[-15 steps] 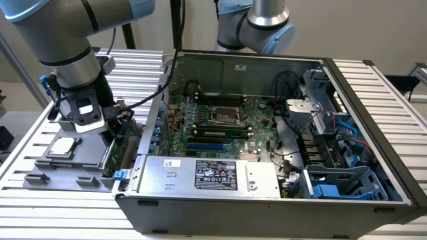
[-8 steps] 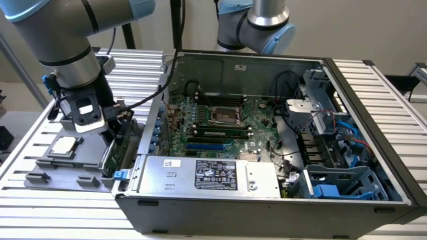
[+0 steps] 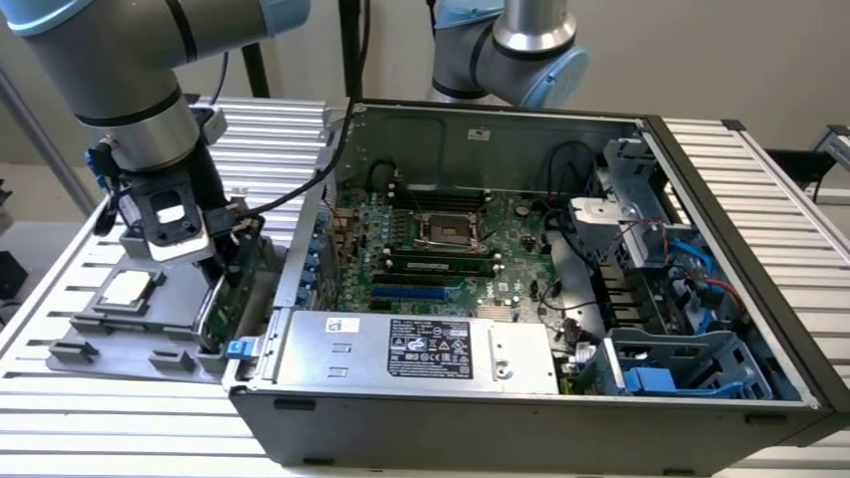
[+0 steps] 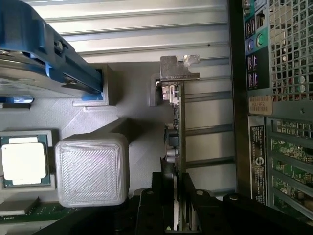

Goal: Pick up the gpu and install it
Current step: 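Pick up the gpu and move the gpu toward the slot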

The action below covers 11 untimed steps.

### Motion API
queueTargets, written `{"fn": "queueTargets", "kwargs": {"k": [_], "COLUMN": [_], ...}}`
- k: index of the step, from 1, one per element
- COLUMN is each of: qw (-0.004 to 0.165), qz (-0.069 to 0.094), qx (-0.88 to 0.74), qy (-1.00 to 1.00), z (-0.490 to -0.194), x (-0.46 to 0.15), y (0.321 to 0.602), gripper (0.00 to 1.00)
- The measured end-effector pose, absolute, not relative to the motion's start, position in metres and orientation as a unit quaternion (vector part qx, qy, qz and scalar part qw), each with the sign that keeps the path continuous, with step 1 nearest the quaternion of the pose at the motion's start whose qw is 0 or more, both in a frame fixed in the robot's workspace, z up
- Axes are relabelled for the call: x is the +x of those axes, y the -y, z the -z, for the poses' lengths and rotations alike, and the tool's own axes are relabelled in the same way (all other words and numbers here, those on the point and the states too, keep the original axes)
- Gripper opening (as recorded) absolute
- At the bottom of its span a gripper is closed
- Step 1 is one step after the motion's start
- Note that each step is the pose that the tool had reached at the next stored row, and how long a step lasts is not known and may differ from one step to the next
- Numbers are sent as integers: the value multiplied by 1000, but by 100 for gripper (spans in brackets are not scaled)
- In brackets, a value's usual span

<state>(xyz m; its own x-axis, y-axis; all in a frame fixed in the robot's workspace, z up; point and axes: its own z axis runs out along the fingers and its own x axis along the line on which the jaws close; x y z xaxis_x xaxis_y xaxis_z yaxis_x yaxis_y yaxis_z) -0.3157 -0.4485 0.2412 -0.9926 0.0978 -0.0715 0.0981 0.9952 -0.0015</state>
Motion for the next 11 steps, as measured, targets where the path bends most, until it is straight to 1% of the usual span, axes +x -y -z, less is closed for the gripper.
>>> {"fn": "queueTargets", "kwargs": {"k": [11], "qw": [32], "qz": [2], "qx": [24], "qy": [-999], "z": [-242], "x": [-316], "y": [449], "gripper": [27]}}
